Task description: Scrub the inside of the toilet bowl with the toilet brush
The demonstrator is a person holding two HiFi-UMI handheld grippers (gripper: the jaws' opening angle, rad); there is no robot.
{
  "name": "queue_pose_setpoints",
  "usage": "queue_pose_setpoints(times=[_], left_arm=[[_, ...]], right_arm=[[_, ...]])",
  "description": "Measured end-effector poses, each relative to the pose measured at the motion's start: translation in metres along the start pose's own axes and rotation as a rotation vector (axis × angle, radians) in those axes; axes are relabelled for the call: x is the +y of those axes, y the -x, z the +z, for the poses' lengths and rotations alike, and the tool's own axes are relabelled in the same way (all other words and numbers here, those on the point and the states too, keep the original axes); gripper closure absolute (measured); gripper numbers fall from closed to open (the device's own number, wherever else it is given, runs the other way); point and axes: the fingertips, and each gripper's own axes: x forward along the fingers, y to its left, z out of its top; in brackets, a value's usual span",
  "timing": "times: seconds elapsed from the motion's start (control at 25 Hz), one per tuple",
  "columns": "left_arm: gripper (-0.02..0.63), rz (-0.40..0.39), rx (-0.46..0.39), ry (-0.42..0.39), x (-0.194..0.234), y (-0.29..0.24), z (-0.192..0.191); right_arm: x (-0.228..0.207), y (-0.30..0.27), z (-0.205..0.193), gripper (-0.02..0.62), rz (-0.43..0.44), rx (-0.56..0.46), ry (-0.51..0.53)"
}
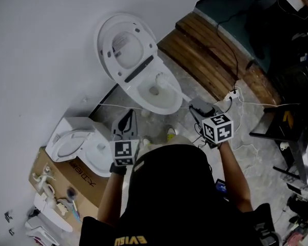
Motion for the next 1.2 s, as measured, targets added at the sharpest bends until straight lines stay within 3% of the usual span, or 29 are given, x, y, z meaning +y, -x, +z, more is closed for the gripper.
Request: queue_pose_setpoints(times=[0.2,0.44,0.6,0.88,1.2], left_arm=[[0.588,-0.013,-0.073,0.014,-0.002,0.007,0.032],[0.588,-0.057,-0.096,0.007,-0.029,0.012,0.040],[0.588,-0.061,-0.099,-0.009,-0.031,0.015,0.039],[0.588,-0.021,-0.129,0.042,-0.013,0.024,0.037],[0.588,0.026,-0.087,0.034,0.009,0.031,0.018]], right_arm=[[-0.015,0.045,0.031,0.437,-0.005,-0.065,0.048],[-0.010,0.074,0.037,0.437,-0.012,-0.092,0.101],[0.008,0.070,0.034,0.437,0.006,-0.064,0.166],[0.031,0.049,0.033,0.437,0.000,-0.021,0.226],[0.041,0.037,0.049,0.437,0.009,-0.022,0.262]])
